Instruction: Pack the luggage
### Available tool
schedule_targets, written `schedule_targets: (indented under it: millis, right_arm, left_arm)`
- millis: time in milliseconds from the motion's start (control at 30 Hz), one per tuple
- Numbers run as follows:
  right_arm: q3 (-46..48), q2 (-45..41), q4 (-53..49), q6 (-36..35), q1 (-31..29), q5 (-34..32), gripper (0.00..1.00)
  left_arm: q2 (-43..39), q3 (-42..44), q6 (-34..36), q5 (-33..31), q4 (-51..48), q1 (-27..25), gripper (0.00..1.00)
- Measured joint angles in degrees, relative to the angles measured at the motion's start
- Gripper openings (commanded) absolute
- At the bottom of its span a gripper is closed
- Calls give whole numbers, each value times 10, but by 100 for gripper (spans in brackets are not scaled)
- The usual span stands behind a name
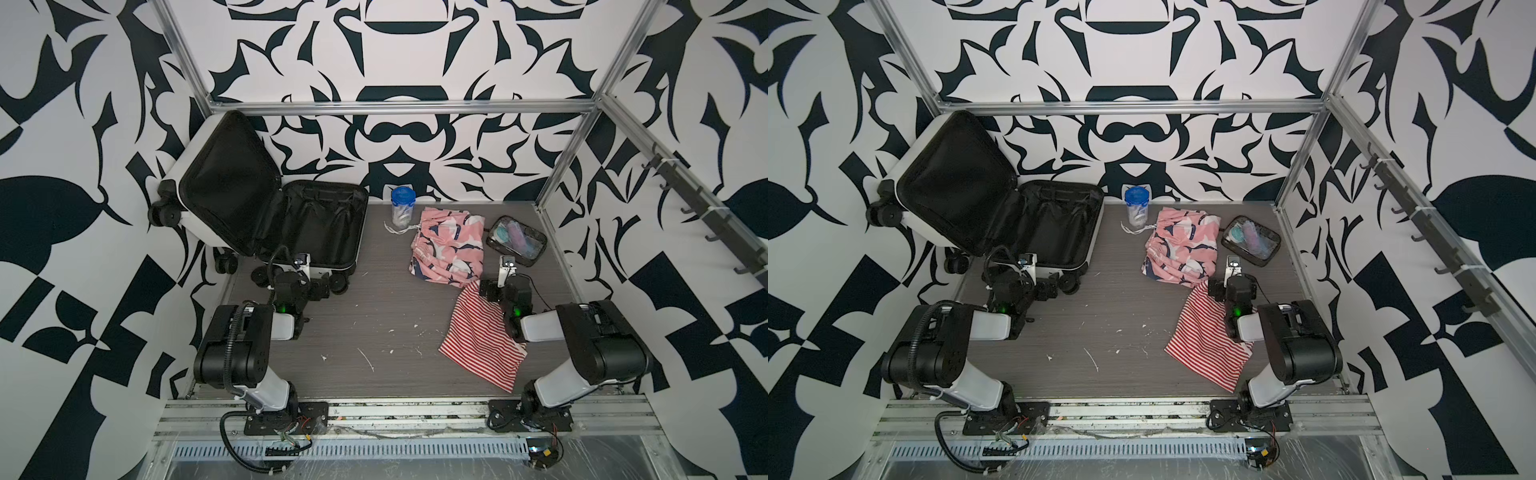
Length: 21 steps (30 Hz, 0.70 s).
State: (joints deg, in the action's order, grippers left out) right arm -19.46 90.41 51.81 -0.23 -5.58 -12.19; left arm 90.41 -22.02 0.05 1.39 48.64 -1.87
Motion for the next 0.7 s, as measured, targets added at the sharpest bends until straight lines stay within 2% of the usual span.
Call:
schedule_targets:
  millis: [700]
  right_arm:
    - [0,0,-2,0,0,4,99]
  left_arm:
    - [0,0,0,0,0,0,99]
